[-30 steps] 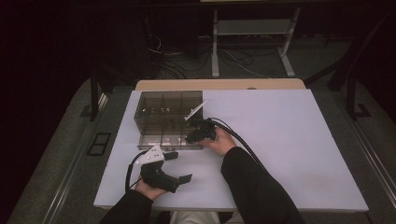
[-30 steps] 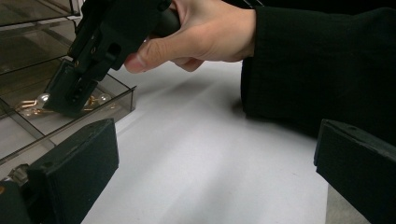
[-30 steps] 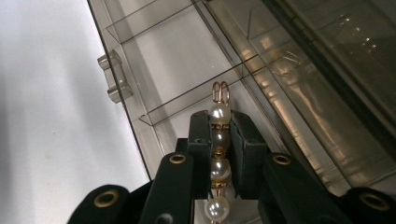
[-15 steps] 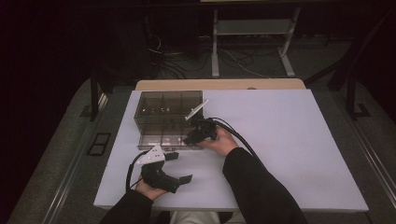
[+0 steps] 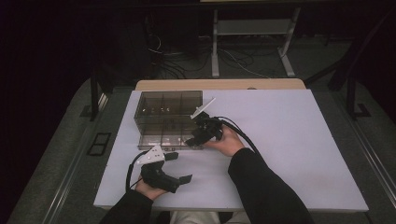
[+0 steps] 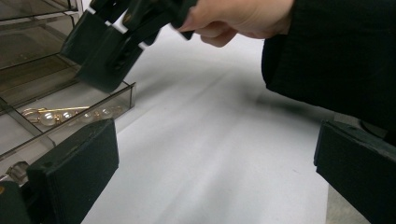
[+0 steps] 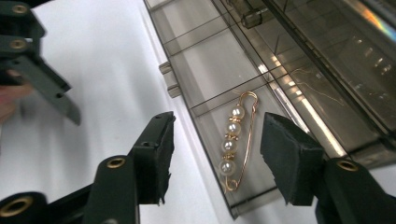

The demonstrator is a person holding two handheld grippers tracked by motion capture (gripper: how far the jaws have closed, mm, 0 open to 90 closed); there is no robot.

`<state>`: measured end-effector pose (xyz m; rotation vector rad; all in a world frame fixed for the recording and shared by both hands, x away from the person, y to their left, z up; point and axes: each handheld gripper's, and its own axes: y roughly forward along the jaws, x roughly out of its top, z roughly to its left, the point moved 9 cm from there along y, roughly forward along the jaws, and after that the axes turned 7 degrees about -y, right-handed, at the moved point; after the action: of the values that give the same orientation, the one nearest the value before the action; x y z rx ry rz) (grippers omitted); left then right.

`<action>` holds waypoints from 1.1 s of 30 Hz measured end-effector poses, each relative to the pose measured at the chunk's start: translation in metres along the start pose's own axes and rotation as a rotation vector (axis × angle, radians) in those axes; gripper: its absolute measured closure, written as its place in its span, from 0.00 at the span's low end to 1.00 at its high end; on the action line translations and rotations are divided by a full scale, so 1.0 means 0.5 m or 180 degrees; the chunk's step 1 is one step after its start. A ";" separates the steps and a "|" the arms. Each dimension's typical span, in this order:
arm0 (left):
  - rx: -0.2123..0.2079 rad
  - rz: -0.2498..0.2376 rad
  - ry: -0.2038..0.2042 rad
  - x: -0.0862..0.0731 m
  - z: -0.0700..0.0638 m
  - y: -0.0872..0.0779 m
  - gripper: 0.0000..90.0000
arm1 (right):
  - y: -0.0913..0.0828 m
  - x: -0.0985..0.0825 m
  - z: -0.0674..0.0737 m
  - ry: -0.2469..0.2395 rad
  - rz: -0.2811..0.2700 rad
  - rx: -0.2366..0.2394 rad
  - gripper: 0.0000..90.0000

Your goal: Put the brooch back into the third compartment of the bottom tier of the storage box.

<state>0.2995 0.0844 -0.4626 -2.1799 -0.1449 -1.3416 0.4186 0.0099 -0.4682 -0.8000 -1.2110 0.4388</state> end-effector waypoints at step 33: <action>0.0016 0.0031 -0.0009 -0.003 0.003 0.002 0.00 | -0.181 -0.104 -0.009 0.0420 -0.0381 -0.0314 0.00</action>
<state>0.3004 0.0844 -0.4647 -2.1757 -0.1384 -1.3313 0.3963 -0.0870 -0.4353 -0.8231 -1.1571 0.2261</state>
